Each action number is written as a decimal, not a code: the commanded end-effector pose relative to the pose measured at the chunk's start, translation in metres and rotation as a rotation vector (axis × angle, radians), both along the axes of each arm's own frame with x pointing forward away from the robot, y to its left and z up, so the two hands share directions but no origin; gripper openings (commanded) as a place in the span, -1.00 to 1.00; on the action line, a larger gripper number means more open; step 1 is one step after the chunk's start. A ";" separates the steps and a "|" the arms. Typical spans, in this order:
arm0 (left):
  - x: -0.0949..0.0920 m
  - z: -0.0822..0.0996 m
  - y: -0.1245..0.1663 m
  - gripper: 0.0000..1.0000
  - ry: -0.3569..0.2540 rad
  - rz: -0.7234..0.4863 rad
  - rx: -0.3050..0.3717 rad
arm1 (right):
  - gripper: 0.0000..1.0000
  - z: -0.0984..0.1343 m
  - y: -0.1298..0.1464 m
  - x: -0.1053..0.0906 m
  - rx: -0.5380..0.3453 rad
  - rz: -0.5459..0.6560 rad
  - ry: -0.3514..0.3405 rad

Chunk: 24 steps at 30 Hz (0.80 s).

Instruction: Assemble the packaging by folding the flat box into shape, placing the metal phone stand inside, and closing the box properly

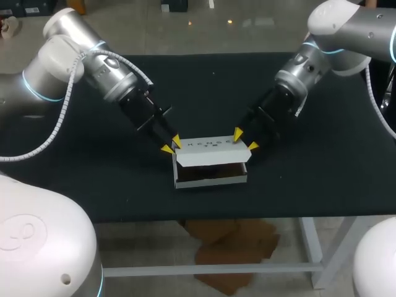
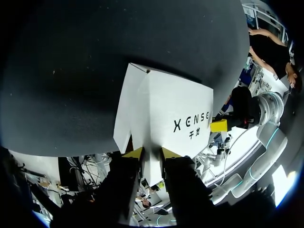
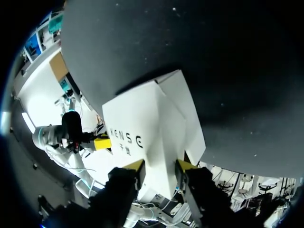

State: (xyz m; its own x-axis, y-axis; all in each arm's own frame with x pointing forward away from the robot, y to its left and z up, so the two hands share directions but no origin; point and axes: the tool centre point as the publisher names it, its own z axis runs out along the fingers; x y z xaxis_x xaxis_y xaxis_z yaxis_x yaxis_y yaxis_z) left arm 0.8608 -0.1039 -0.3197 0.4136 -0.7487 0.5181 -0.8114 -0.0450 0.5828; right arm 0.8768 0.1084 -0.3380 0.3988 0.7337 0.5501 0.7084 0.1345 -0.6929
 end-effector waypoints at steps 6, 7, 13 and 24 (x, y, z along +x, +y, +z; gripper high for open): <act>0.004 0.001 -0.006 -0.51 0.020 0.001 -0.003 | -0.09 0.002 0.005 0.007 0.006 0.018 0.020; 0.004 0.002 -0.006 -0.51 0.022 0.002 -0.003 | -0.09 0.002 0.005 0.008 0.006 0.019 0.022; 0.005 0.002 -0.006 -0.51 0.034 0.004 -0.008 | -0.10 0.004 0.005 0.010 0.008 0.023 0.033; 0.007 0.004 -0.007 -0.45 0.048 0.006 -0.013 | -0.10 0.006 0.005 0.013 0.017 0.029 0.052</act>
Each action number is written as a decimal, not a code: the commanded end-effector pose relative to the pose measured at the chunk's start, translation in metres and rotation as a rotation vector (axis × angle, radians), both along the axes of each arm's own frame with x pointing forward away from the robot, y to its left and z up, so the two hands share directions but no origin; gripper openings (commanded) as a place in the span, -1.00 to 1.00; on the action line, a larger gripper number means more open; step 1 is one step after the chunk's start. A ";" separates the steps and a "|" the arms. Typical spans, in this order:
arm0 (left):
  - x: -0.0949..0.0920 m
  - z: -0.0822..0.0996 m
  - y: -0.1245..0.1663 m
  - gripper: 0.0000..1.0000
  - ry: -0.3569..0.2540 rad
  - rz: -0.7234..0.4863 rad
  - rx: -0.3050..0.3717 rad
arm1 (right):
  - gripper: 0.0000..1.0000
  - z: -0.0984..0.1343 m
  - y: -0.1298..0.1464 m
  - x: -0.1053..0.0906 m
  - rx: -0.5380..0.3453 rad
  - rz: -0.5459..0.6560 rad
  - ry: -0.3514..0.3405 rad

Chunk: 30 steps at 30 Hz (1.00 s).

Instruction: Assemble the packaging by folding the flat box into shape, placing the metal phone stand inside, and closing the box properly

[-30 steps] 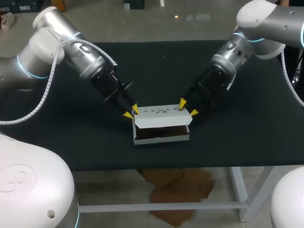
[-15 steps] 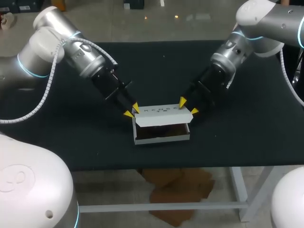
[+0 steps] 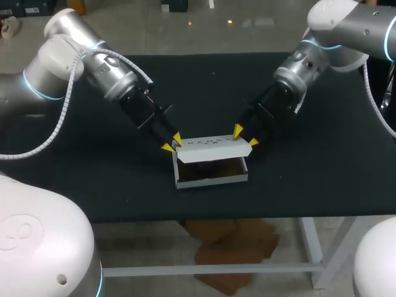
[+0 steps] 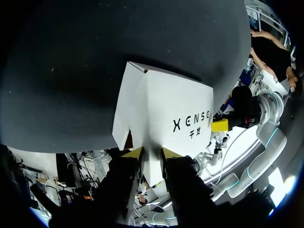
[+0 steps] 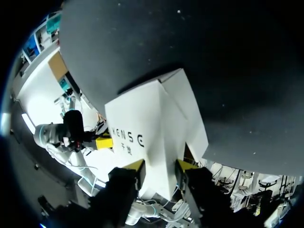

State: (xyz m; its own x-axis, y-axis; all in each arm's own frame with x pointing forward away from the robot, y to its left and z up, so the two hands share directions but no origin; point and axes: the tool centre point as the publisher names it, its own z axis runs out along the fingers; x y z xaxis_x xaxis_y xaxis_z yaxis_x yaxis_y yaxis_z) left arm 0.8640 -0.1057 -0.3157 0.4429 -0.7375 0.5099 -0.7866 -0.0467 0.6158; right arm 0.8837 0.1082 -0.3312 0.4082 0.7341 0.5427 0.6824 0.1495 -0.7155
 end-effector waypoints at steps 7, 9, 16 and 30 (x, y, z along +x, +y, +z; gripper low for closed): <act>0.004 -0.001 -0.005 -0.43 0.017 -0.006 -0.014 | -0.11 -0.001 0.005 0.007 0.011 0.018 0.025; 0.004 -0.001 -0.005 -0.43 0.017 -0.006 -0.015 | -0.11 -0.001 0.006 0.008 0.012 0.019 0.027; 0.005 -0.001 -0.003 -0.40 0.031 -0.011 -0.027 | -0.12 0.000 0.006 0.009 0.016 0.019 0.033; 0.013 0.003 -0.008 -0.42 0.056 -0.028 -0.036 | -0.14 0.003 0.005 0.011 0.024 0.019 0.051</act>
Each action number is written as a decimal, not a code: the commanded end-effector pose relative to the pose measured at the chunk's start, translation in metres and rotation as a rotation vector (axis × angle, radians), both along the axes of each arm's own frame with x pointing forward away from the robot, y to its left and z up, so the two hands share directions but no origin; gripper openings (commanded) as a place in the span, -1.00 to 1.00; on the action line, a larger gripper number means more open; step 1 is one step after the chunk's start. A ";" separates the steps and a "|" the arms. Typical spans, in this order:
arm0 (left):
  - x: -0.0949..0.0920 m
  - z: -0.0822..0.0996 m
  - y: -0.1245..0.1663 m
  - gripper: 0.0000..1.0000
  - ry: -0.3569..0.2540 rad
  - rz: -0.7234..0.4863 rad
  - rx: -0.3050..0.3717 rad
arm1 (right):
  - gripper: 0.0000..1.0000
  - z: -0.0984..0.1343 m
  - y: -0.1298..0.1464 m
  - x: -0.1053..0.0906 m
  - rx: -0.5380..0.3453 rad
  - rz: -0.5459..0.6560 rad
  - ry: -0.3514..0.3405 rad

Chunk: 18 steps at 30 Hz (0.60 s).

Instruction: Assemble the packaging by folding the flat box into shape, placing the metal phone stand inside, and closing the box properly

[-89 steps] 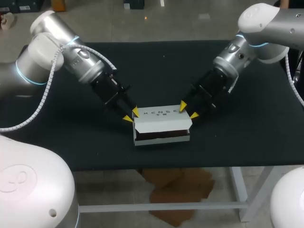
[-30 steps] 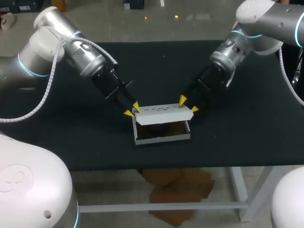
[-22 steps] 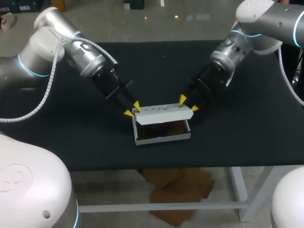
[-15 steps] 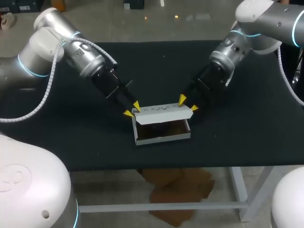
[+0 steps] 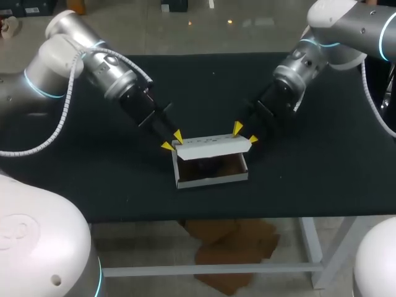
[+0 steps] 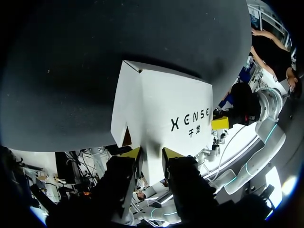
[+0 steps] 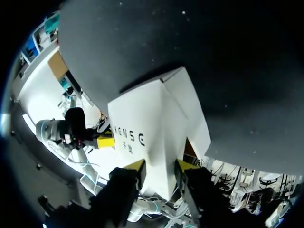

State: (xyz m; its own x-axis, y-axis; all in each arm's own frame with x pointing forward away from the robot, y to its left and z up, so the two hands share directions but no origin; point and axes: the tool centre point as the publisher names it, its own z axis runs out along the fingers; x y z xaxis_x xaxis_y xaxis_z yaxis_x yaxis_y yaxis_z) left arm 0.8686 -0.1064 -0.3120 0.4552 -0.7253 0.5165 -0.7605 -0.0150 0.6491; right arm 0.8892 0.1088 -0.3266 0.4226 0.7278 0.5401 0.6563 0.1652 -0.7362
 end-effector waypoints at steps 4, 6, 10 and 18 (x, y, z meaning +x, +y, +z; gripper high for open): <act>0.012 0.001 -0.009 -0.45 0.018 -0.020 -0.005 | -0.14 -0.001 0.005 0.006 0.009 0.011 0.022; 0.013 0.002 -0.010 -0.45 0.021 -0.022 -0.007 | -0.14 -0.001 0.005 0.006 0.010 0.011 0.024; 0.014 0.003 -0.010 -0.45 0.027 -0.022 -0.014 | -0.13 0.000 0.005 0.008 0.011 0.013 0.029; 0.016 0.002 -0.011 -0.44 0.034 -0.015 -0.027 | -0.13 0.001 0.008 0.010 0.014 0.018 0.036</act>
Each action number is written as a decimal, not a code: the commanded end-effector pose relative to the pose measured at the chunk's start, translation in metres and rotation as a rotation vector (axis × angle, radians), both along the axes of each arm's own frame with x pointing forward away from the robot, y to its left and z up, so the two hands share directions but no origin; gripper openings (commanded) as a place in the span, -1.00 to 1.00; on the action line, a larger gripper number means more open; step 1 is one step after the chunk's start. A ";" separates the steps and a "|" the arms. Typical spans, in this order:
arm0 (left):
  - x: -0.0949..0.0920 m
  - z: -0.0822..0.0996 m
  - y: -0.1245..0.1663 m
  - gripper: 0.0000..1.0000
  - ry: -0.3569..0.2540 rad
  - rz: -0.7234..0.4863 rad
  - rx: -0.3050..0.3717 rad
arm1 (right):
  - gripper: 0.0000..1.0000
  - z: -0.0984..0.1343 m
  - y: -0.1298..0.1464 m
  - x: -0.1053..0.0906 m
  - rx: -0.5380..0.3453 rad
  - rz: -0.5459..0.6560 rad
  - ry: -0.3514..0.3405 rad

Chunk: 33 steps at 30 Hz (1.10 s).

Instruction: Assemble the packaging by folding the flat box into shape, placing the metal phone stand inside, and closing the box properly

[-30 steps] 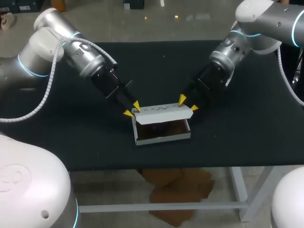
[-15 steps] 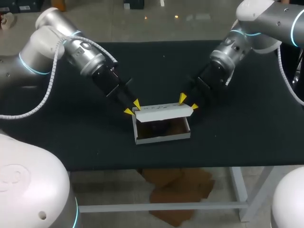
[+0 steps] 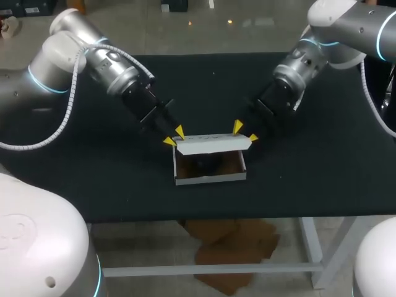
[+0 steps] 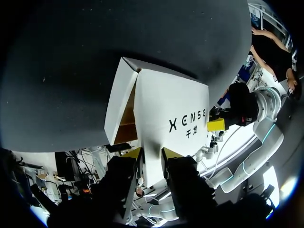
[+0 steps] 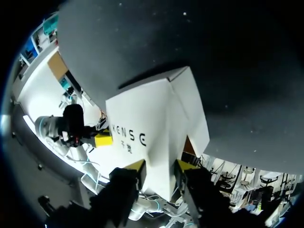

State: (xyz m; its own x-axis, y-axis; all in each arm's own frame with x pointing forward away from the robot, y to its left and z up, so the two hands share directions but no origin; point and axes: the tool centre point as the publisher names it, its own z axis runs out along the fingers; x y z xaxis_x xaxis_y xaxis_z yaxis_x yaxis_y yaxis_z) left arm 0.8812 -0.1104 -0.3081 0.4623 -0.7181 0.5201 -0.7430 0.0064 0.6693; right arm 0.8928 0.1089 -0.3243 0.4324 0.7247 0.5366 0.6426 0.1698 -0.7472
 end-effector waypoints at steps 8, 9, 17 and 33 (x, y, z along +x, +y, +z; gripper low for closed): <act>0.004 -0.001 -0.007 -0.46 0.008 -0.001 -0.007 | -0.14 0.003 0.009 0.010 0.011 0.015 0.020; 0.004 -0.001 -0.007 -0.45 0.008 0.000 -0.007 | -0.15 0.003 0.009 0.010 0.013 0.015 0.021; 0.005 0.000 -0.007 -0.46 0.009 0.003 -0.008 | -0.15 0.005 0.010 0.012 0.018 0.012 0.027; 0.006 -0.005 -0.005 -0.52 0.010 0.015 -0.008 | -0.15 0.000 0.012 0.011 0.013 0.015 0.031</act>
